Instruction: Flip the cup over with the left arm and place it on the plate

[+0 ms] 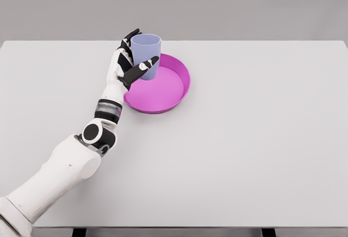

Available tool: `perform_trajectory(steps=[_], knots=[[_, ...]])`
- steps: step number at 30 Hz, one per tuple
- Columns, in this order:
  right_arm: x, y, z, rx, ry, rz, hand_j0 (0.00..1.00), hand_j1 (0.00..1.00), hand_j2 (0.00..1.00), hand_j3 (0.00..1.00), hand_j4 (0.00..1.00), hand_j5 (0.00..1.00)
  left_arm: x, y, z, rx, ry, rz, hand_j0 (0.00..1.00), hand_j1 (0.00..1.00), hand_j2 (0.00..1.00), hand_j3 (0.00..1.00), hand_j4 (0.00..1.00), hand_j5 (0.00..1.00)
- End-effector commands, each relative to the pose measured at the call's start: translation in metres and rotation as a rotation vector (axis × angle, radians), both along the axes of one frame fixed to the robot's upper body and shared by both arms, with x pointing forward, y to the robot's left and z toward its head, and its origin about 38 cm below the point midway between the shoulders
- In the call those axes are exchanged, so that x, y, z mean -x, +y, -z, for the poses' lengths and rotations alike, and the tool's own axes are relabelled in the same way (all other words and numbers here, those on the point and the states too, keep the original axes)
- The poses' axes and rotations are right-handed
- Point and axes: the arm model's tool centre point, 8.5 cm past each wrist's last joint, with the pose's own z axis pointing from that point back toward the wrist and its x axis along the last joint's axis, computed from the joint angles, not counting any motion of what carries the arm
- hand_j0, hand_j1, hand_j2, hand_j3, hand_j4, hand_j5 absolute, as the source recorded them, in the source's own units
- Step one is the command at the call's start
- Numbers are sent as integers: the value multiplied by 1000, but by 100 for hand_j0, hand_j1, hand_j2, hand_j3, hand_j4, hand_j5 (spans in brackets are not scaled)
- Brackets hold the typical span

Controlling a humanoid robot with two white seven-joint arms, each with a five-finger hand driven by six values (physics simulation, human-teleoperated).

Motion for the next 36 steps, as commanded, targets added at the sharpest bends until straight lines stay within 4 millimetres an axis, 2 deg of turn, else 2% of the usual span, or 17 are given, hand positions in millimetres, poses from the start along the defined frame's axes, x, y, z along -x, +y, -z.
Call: perform_trajectory(steps=[1, 9, 11, 21, 24, 36], knots=[[0, 0, 0, 0, 0, 0, 100, 100, 100, 100, 100, 100, 0, 0, 0, 8, 4, -2, 75, 75, 75, 75, 75, 75], [0, 0, 0, 0, 0, -1, 100, 100, 100, 100, 100, 100, 1, -2, -2, 37, 13, -1, 76, 76, 76, 76, 76, 76], [0, 0, 0, 0, 0, -1, 100, 100, 100, 100, 100, 100, 2, -1, 0, 36, 17, -2, 81, 81, 81, 81, 81, 81], [0, 0, 0, 0, 0, -1, 100, 100, 100, 100, 100, 100, 2, -1, -2, 46, 14, -4, 84, 84, 84, 84, 84, 84], [0, 0, 0, 0, 0, 0, 100, 100, 100, 100, 100, 100, 2, 0, -2, 45, 13, -5, 90, 90, 90, 90, 90, 90], [0, 0, 0, 0, 0, 0, 100, 100, 100, 100, 100, 100, 0, 3, -4, 47, 11, -12, 90, 90, 90, 90, 90, 90]])
